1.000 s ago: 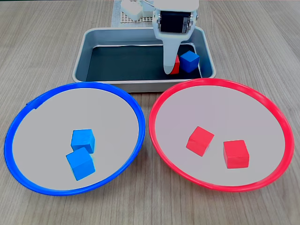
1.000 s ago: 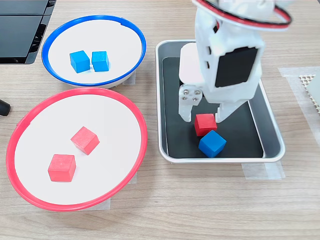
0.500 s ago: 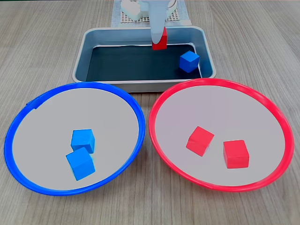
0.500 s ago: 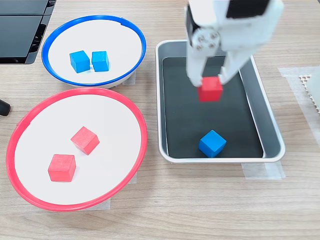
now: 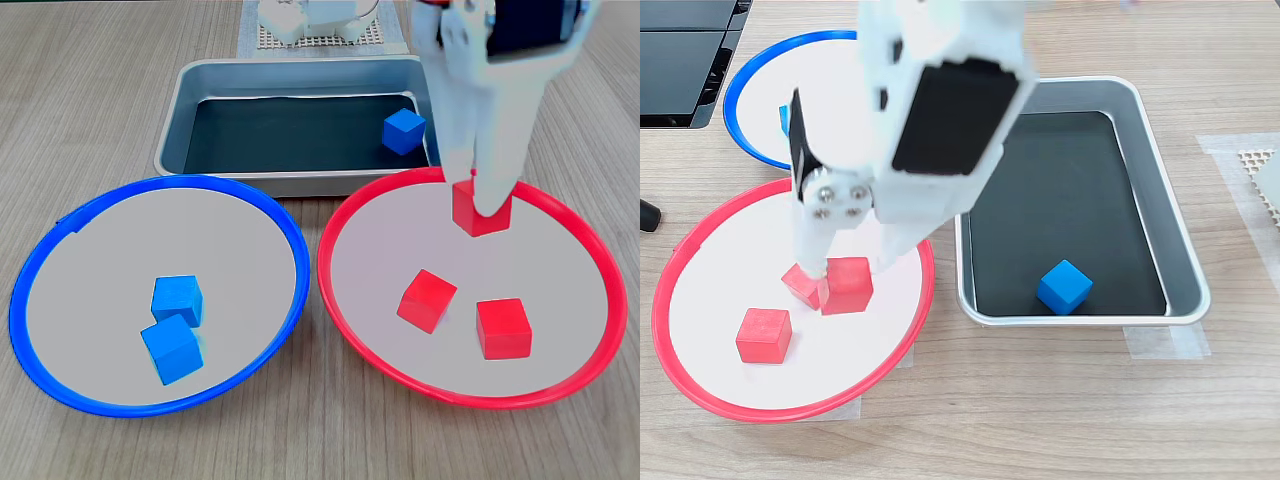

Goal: Move six blocks tray to matching dishes

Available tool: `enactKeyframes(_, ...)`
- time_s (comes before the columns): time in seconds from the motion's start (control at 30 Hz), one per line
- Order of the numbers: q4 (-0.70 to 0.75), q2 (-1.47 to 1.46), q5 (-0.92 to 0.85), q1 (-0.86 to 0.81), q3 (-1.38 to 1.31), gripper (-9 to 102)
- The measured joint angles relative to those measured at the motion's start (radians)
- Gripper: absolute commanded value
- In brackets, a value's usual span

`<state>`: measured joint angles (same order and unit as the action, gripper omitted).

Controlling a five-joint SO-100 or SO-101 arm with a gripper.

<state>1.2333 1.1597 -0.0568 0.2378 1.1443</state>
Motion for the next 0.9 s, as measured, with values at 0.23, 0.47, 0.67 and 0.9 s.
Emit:
enactKeyframes(0.23,0.040,-0.006,-0.078,0.014,0.000,17)
enactKeyframes(0.47,0.156,0.117,-0.153,-0.026,0.146,0)
enactKeyframes(0.67,0.233,0.472,-0.295,-0.086,0.603,9)
enactKeyframes(0.9,0.195,0.588,-0.330,-0.058,0.796,21)
